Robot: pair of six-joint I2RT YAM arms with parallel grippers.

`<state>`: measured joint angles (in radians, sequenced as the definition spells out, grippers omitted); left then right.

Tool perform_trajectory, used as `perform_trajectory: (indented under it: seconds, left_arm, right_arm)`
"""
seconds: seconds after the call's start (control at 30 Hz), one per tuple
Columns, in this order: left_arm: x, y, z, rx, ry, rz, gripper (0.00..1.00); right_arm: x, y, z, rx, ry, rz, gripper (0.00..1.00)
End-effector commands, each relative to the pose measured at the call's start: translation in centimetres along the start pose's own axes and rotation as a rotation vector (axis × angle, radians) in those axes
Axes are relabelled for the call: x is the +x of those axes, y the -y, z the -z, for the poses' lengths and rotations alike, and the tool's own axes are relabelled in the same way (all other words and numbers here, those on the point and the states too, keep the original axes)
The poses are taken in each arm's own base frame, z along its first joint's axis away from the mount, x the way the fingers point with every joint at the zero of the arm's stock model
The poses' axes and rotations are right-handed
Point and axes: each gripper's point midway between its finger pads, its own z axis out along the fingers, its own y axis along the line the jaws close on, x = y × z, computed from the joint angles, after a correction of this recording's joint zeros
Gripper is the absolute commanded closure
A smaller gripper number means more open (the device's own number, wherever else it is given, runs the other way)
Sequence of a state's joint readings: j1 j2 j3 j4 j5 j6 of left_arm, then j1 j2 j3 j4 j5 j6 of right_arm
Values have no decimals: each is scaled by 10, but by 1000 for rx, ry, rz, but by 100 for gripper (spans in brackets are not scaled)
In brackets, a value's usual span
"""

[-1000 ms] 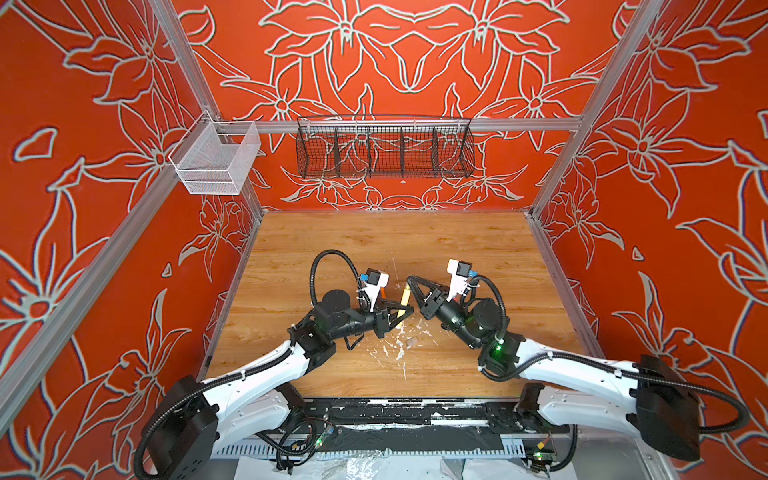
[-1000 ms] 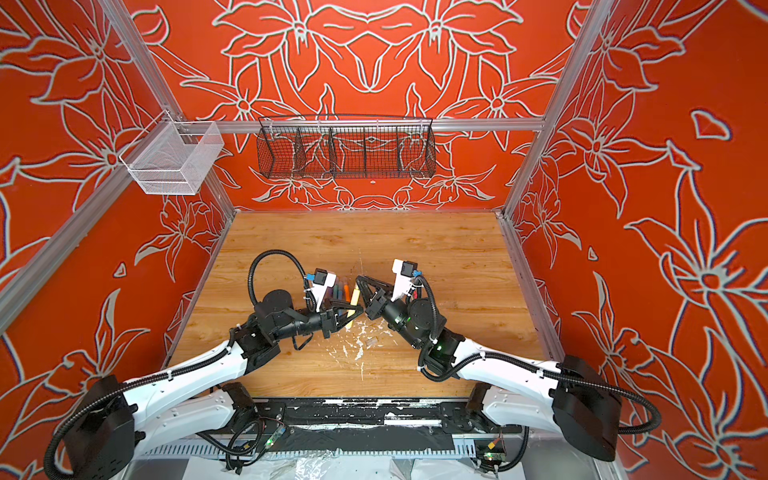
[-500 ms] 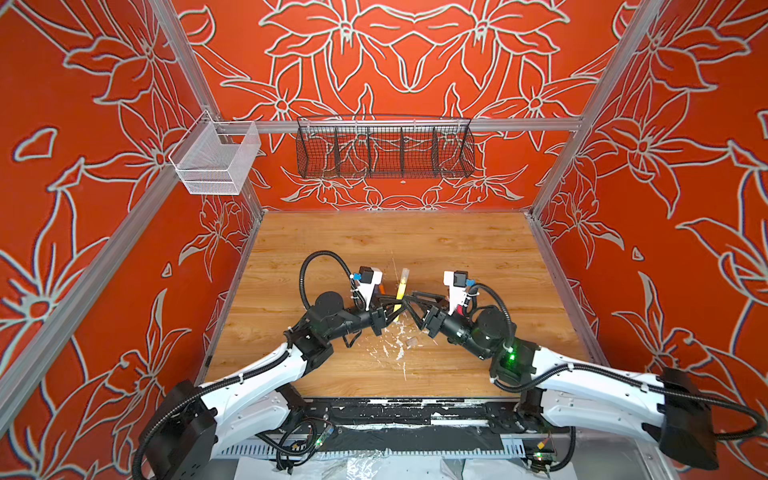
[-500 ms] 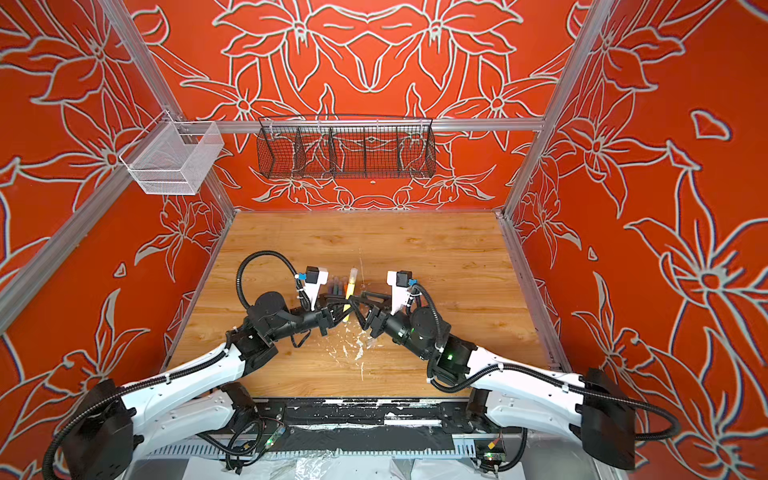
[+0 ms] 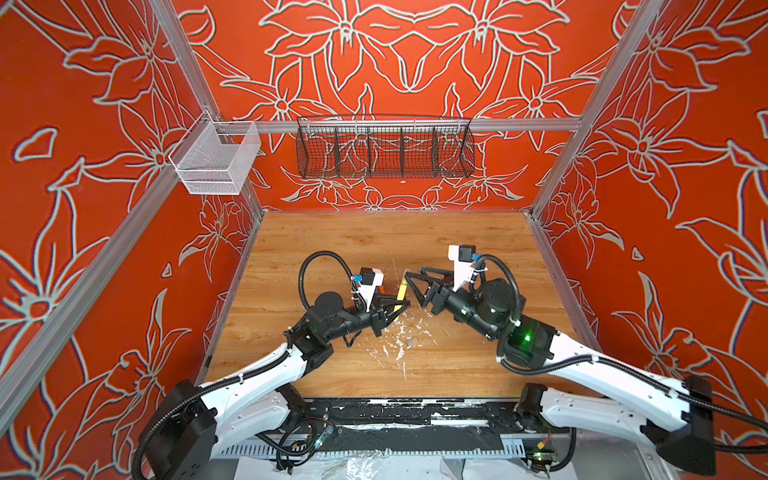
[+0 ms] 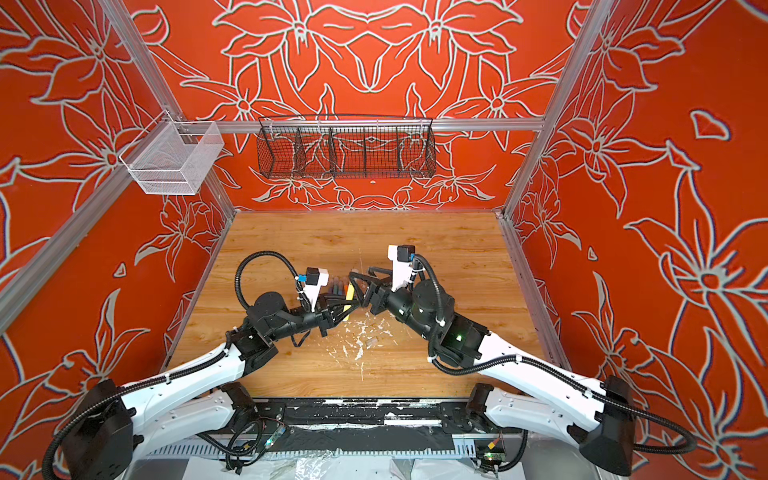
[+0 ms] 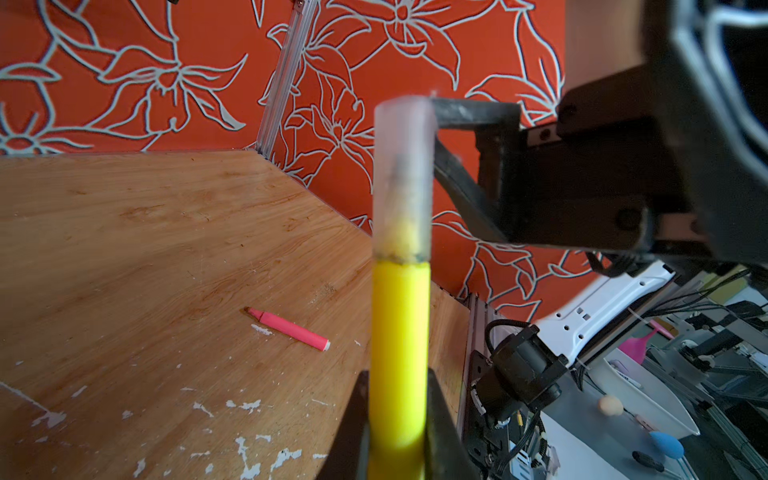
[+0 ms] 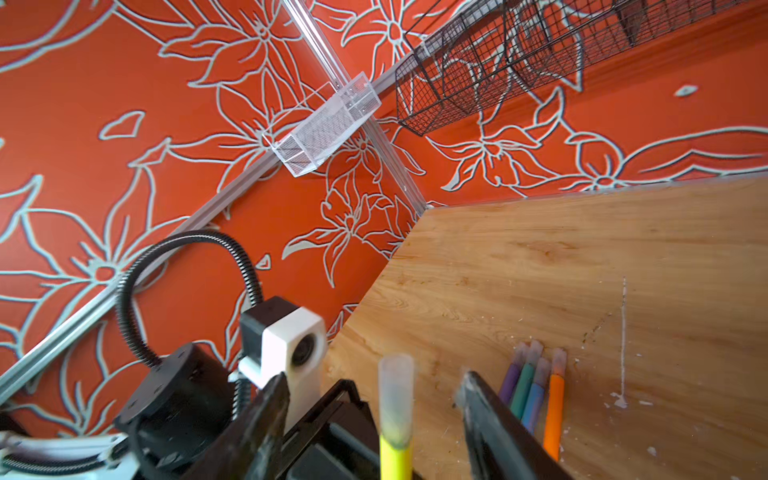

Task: Insert the pens into the pen caps
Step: 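Press the cap down with the right gripper, then open and release it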

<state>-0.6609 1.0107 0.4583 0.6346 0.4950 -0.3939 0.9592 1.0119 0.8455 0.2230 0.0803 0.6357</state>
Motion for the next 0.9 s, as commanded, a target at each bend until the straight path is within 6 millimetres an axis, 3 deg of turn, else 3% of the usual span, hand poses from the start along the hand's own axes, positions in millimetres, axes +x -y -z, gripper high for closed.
perform_trajectory:
  seconds: [0.0,0.33,0.47,0.63,0.73,0.87]
  left_arm:
    - [-15,12,-3,41,25,-53,100]
    - [-15,13,-2,37,26,-59,100]
    - [-15,13,-2,35,26,-59,100]
    - [-16,13,-2,36,27,-61,100]
    - [-15,12,-2,35,26,-61,100]
    - [-15,12,-3,36,24,-63,100]
  right_arm:
    - [10,-2,-13,-4,-81,6,38]
    - [14,-14,-36,-45,-136,-3,68]
    - [15,-13,-37,-44,-143,2,66]
    - [7,-4,-32,9,-108,12,41]
    - [3,-1,-33,22,-107,11,41]
    - [0,-2,-36,17,-113,10,52]
